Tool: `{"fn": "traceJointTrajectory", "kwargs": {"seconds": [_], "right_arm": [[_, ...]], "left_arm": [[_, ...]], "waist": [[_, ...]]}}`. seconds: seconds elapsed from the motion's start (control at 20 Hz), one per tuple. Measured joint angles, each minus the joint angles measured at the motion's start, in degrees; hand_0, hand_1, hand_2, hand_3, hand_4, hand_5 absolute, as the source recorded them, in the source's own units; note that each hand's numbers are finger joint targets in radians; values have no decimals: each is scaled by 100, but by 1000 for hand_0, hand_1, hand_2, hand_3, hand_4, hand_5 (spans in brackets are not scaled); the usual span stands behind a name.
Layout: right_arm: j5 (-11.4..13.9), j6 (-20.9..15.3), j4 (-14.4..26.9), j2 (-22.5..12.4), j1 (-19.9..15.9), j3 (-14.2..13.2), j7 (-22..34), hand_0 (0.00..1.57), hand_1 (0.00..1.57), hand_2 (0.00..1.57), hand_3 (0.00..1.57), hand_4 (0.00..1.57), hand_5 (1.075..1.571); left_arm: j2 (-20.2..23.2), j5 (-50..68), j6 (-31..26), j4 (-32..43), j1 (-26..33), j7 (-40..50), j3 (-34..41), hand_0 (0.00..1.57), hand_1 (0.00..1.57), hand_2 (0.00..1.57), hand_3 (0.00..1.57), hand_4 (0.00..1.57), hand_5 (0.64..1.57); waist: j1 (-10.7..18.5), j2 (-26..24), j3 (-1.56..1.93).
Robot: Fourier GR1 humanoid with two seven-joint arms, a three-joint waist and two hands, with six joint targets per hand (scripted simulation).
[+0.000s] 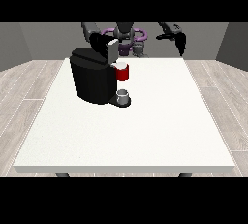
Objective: Insert the coffee pod into the coffee machine and close the lid
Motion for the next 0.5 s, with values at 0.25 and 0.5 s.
{"fn": "traceJointTrajectory", "kwargs": {"seconds": [0.25, 0.5], "right_arm": [[177, -25, 96, 55, -288, 118, 164, 0, 0, 0, 0, 215, 1571], [396, -83, 153, 75, -598, 226, 269, 0, 0, 0, 0, 141, 1571]], "left_arm": [[53, 23, -8, 86, 1, -66, 2, 0, 0, 0, 0, 139, 1571], [110, 96, -23, 175, -108, -103, 40, 0, 0, 0, 0, 0, 1571]], "waist": [[52, 28, 3], [68, 51, 4]]}}
